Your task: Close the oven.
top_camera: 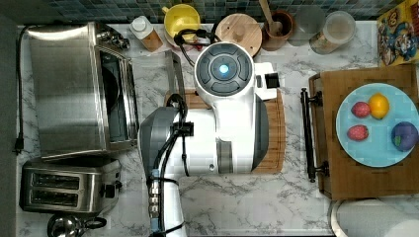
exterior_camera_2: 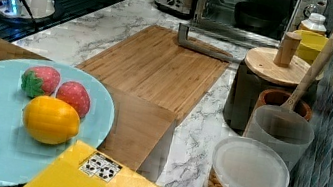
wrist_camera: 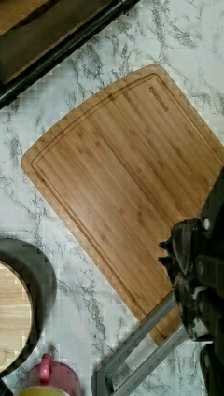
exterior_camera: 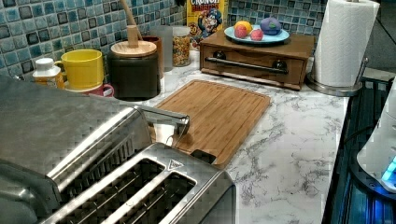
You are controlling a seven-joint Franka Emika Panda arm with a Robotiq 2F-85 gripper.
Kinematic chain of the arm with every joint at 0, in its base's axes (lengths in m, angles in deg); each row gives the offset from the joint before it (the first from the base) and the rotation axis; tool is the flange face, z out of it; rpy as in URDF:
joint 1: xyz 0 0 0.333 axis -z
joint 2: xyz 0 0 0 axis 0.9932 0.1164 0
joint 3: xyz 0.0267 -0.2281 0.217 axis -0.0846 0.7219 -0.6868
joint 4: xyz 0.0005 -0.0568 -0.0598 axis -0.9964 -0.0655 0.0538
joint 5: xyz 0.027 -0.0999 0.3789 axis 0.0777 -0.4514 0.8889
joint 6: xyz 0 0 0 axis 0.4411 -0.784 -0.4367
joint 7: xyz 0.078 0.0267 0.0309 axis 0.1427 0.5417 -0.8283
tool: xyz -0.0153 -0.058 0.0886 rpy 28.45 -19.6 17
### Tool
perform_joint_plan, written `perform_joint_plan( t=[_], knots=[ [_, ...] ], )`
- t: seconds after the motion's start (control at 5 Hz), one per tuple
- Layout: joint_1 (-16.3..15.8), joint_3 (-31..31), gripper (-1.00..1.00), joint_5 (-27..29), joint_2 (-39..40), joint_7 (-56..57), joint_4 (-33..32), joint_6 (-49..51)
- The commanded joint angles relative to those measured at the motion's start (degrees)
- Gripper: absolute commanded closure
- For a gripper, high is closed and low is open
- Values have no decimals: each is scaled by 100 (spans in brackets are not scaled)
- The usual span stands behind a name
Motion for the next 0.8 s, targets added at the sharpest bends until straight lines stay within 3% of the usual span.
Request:
perform_joint_plan(
  t=[0.2,0.4,0.8],
  knots=[
    [7,-45,100,-6,0,85,-3,-21],
    [189,86,100,751,391,1209,318,-28],
    [449,261,100,1700,1076,3134,628,-342]
  ],
)
